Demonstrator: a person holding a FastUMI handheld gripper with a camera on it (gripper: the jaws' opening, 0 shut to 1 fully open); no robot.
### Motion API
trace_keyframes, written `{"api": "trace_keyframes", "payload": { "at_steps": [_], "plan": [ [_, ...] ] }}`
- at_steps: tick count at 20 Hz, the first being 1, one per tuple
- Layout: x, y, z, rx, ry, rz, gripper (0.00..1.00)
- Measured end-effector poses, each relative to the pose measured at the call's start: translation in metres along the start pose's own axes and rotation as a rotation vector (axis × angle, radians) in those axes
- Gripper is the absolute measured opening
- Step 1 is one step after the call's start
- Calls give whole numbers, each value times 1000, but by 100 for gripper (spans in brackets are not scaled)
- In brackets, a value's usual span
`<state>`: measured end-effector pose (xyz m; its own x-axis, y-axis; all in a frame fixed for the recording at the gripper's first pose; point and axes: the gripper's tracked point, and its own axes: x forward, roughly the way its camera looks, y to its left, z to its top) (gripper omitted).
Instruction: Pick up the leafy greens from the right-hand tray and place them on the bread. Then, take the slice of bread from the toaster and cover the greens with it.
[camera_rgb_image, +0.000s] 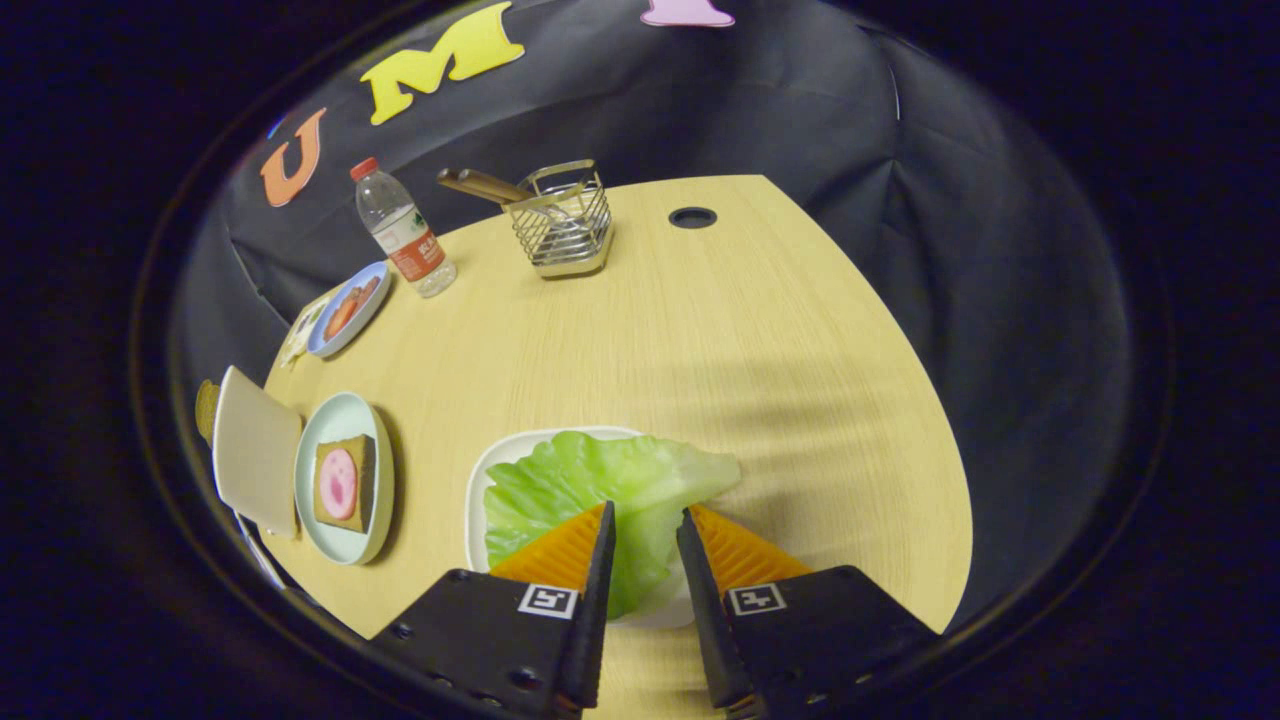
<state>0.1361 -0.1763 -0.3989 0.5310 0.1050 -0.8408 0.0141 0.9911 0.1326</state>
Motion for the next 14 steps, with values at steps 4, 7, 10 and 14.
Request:
{"api": "trace_keyframes", "payload": {
  "at_steps": [4,7,10,14],
  "plan": [
    [8,-2,-10,32,63,-44,19],
    [4,-2,-6,29,20,-96,18],
    [-9,6,-1,12,-21,-114,3],
    [-41,23,9,-8,-103,-143,3]
  ]
}}
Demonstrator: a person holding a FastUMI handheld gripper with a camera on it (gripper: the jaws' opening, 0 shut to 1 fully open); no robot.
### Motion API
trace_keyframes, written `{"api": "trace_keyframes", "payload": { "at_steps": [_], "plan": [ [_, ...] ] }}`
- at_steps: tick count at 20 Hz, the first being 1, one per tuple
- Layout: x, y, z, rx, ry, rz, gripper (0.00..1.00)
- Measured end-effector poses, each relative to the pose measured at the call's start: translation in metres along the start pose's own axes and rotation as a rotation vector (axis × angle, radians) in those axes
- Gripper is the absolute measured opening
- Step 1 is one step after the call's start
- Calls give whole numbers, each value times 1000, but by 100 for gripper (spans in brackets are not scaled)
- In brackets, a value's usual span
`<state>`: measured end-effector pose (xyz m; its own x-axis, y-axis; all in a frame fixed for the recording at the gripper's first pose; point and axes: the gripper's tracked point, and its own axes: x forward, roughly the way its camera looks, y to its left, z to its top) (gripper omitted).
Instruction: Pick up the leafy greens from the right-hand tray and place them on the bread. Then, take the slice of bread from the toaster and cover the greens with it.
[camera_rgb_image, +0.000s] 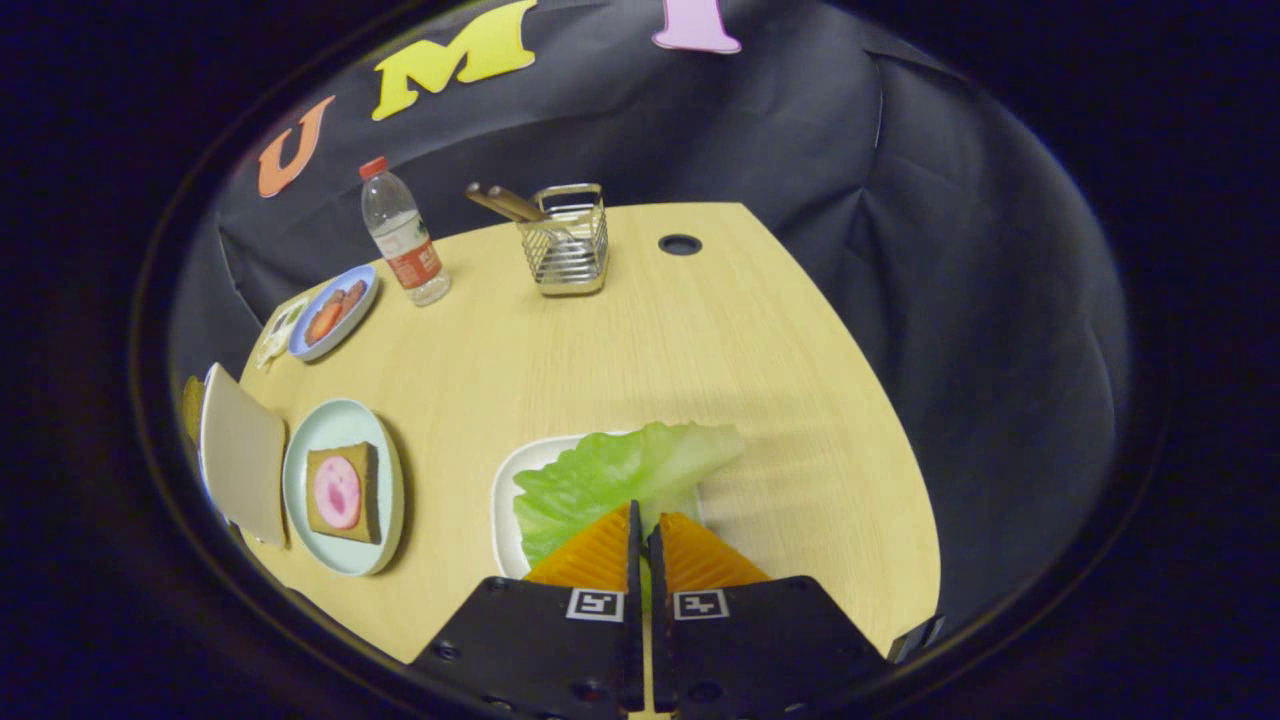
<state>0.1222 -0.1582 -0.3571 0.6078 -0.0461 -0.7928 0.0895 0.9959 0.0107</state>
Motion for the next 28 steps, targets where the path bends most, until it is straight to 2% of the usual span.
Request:
{"api": "trace_keyframes", "payload": {
  "at_steps": [6,15,22,25,28],
  "plan": [
    [-50,50,6,-20,-62,16,3],
    [-94,189,-3,-152,-98,99,3],
    [-95,298,-41,-166,11,226,3],
    [-84,321,-46,-172,28,231,4],
    [-61,316,-45,-174,45,189,3]
  ]
}}
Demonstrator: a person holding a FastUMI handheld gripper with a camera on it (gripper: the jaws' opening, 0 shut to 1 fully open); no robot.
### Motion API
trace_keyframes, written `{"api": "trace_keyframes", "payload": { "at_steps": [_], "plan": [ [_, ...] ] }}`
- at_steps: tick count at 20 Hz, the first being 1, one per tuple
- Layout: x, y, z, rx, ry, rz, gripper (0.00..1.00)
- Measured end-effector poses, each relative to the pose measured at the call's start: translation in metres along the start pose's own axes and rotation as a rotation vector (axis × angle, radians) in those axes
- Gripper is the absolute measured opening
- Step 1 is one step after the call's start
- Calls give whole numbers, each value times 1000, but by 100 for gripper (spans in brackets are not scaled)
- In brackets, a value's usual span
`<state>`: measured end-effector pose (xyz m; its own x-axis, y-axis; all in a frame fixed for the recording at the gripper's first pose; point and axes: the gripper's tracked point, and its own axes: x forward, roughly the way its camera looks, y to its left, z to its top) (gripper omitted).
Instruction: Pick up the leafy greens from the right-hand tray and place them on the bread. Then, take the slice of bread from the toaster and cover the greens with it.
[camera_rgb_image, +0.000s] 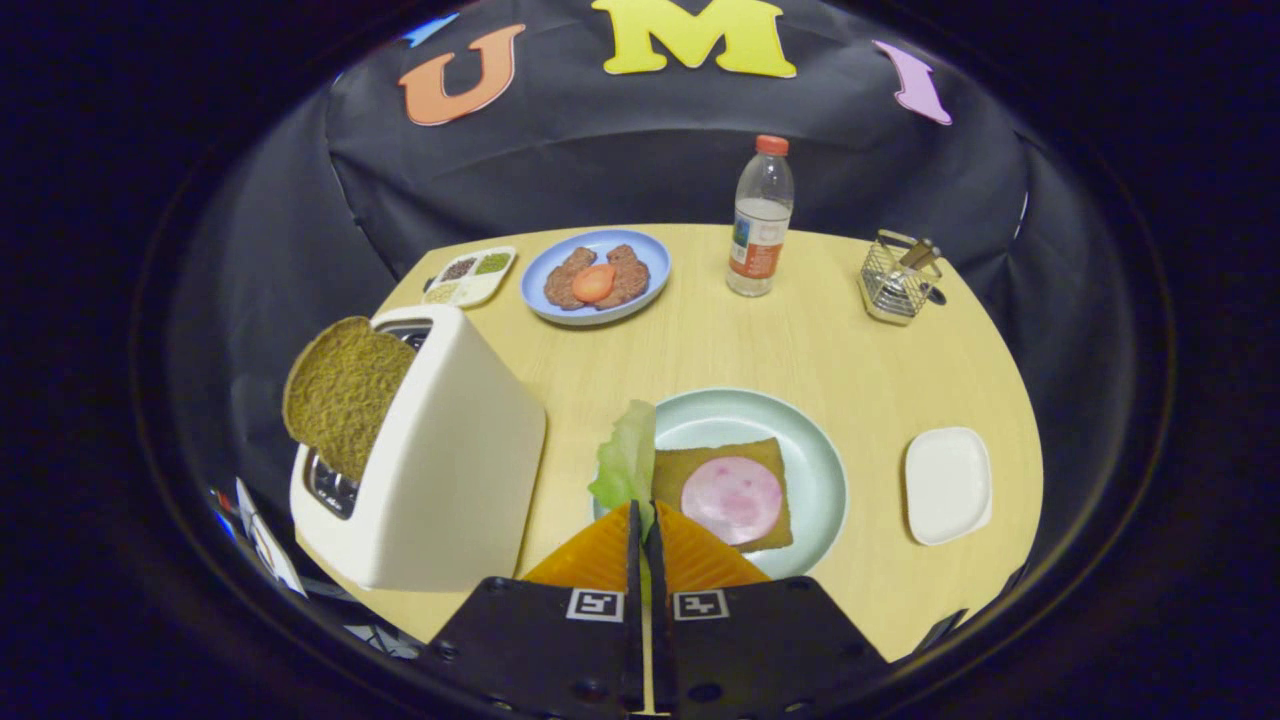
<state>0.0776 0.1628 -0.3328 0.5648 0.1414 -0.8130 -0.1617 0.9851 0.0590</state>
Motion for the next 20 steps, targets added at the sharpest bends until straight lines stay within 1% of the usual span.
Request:
{"api": "trace_keyframes", "payload": {
  "at_steps": [7,10,12,14,16,18,19,20],
  "plan": [
    [40,-48,8,19,19,-132,3],
    [54,-56,10,25,25,-138,4],
    [61,-60,13,23,19,-136,11],
    [63,-63,14,16,16,-134,11],
    [60,-67,16,18,7,-136,18],
    [54,-71,14,26,0,-145,28],
    [49,-72,13,31,-3,-151,29],
    [42,-71,14,36,-10,-148,44]
  ]
}}
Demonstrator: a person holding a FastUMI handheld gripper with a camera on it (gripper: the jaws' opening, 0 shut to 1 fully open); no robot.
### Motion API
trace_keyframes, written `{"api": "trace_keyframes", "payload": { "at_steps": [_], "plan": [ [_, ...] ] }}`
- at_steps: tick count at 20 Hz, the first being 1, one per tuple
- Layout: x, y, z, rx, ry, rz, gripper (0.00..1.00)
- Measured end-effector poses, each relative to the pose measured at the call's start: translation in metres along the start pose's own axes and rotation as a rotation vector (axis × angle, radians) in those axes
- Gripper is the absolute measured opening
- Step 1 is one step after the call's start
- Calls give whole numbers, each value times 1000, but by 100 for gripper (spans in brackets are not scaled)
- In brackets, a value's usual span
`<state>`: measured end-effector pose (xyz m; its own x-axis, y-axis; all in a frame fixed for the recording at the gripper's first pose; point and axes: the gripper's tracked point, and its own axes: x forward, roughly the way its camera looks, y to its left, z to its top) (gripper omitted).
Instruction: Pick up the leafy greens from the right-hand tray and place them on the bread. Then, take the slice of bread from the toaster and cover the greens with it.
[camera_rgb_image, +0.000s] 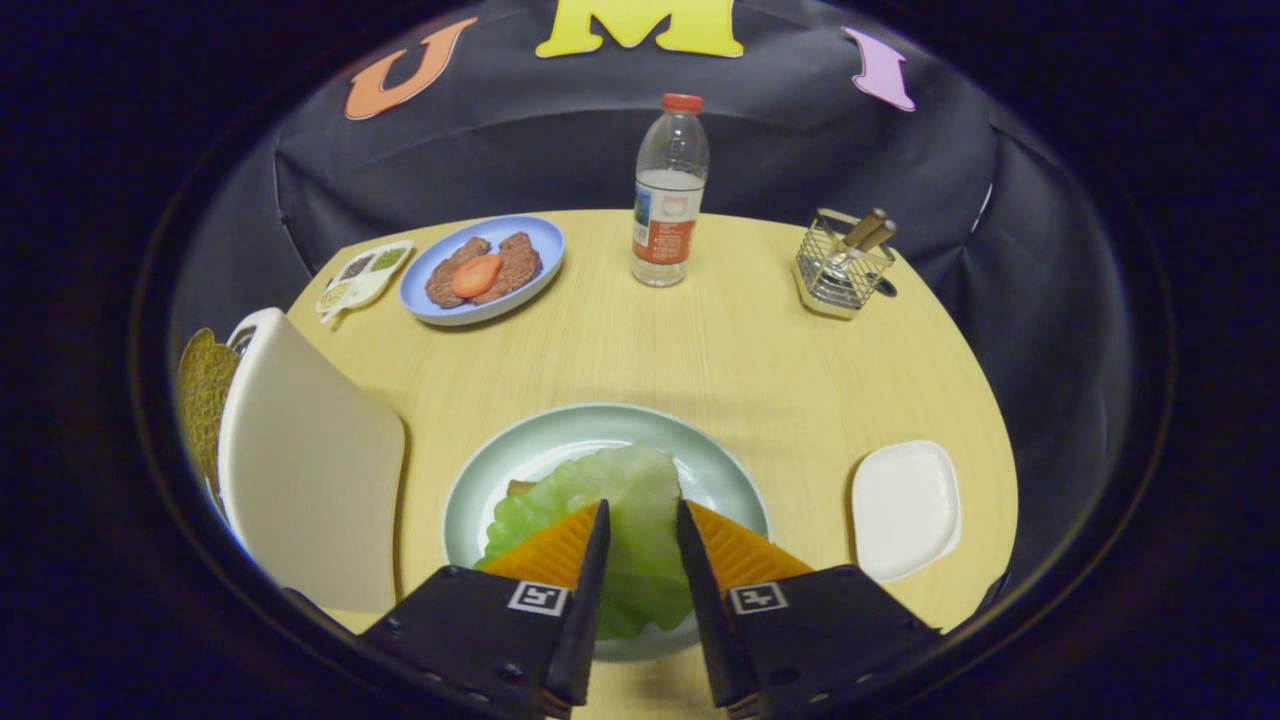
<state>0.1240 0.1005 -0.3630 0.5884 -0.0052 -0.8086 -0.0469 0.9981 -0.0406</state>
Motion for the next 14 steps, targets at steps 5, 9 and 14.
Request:
{"api": "trace_keyframes", "payload": {
  "at_steps": [5,9,14],
  "plan": [
    [-37,3,5,-6,-75,-14,64],
    [-82,25,19,-11,-153,20,89],
    [-127,66,47,-59,-226,52,97]
  ]
}}
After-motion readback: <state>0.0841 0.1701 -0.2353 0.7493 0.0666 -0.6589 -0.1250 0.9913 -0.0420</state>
